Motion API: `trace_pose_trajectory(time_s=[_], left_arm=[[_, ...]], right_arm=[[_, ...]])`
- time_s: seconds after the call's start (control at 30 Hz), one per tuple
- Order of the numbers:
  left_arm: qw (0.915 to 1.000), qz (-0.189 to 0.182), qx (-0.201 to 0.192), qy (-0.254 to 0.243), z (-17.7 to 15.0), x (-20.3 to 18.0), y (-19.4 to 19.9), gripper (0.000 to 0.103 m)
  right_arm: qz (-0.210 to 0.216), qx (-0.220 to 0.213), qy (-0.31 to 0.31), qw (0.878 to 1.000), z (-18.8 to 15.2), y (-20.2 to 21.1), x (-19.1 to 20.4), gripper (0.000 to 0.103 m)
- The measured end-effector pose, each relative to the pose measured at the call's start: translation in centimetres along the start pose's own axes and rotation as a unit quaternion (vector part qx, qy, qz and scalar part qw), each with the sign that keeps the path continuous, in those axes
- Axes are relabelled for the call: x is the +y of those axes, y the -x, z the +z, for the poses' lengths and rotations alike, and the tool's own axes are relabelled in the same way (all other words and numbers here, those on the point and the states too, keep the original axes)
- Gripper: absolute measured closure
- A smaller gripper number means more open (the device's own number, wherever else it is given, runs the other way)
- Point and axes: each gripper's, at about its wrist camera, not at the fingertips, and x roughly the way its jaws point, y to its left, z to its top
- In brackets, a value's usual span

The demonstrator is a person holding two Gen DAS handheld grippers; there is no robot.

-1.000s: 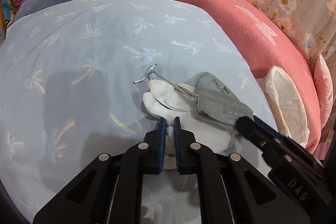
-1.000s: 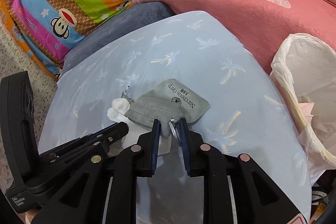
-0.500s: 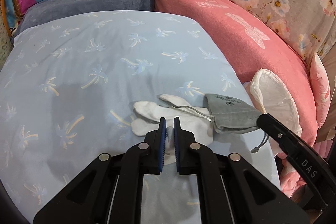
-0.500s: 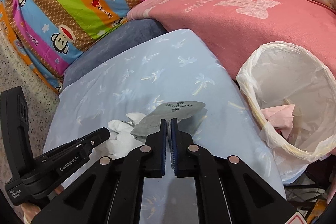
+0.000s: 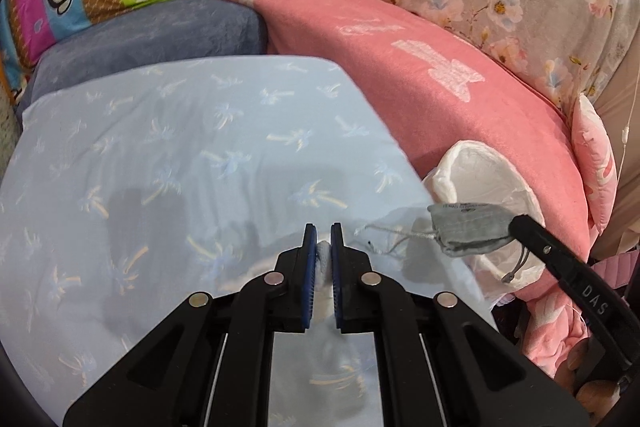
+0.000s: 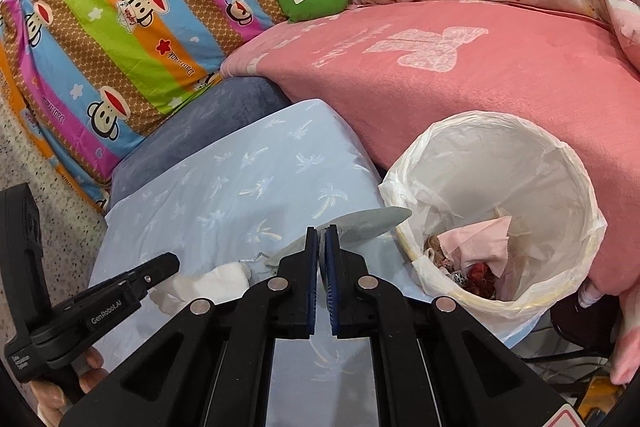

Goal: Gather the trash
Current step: 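Lift and carry the glove and grey pouch in both grippers over the bin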

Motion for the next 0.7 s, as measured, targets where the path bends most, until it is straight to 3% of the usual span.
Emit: trace_pose_trajectory(time_s=[0.37, 0.7], left_arm=[[0.9977, -0.023, -0.03, -0.057, 3.3, -6.5, 0.9, 0.096], [0.9925, -0.064, -0.032, -0.099, 4.8, -13.2, -0.8, 0.096]], right_arm=[[-0.012, -0.025, -0.016, 0.999, 1.0, 2.5, -3.3, 0.098], [-0.044, -0.054, -0.037, 0.997, 3.1, 4.5, -8.5, 0.098]])
